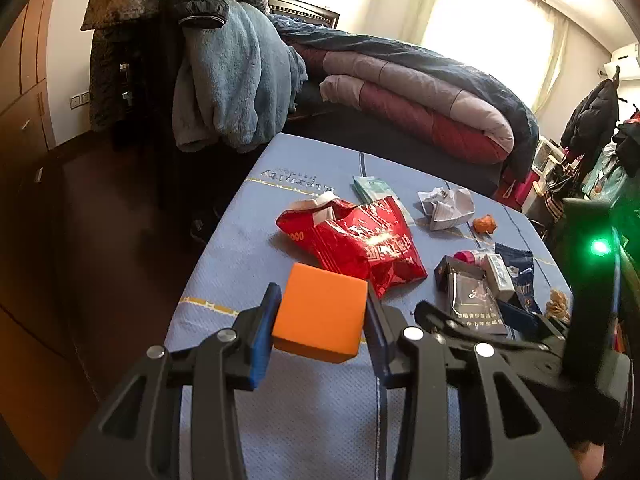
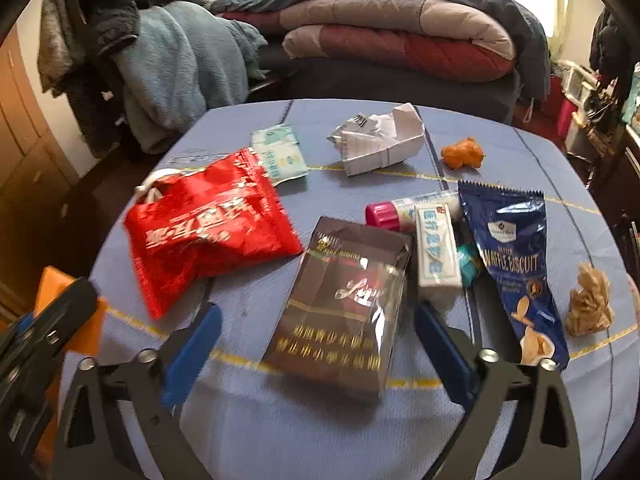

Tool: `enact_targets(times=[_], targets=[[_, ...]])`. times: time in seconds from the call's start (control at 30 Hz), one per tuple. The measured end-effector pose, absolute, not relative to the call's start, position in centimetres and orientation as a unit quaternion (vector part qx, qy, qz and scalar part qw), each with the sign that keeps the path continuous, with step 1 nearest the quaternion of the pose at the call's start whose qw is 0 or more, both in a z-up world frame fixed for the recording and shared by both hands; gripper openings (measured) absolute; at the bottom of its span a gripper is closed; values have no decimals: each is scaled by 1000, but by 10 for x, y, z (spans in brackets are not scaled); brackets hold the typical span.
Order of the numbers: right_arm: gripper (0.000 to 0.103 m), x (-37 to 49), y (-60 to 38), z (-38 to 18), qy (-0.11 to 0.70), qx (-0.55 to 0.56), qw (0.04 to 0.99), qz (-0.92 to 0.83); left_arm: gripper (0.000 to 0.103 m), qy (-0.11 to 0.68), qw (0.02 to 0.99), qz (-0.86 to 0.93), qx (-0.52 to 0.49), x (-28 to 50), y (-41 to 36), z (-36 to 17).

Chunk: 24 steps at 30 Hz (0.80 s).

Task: Collect trash
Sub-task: 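Grasp the dark cigarette pack with the right tool while the left tool holds the sponge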

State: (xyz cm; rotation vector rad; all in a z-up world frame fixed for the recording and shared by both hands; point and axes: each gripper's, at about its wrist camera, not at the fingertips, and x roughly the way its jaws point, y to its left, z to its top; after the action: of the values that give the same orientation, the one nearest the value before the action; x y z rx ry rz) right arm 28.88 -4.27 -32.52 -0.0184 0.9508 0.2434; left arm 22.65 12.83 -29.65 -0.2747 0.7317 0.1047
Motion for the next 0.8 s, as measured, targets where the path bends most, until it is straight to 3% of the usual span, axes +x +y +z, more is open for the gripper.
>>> enact_targets(times=[0.1,0.23,0.8], targets=[[64,295,-46,-329,464,-9,879,110,40,354,924,50,-136,226,131,-296],[56,290,-58,-324,458,9,881,121,40,350,925,48,-138,223,131,-292],[53,219,-145,-268,393,77,897,184,40,312,944,-12,-108,199,66,-244]])
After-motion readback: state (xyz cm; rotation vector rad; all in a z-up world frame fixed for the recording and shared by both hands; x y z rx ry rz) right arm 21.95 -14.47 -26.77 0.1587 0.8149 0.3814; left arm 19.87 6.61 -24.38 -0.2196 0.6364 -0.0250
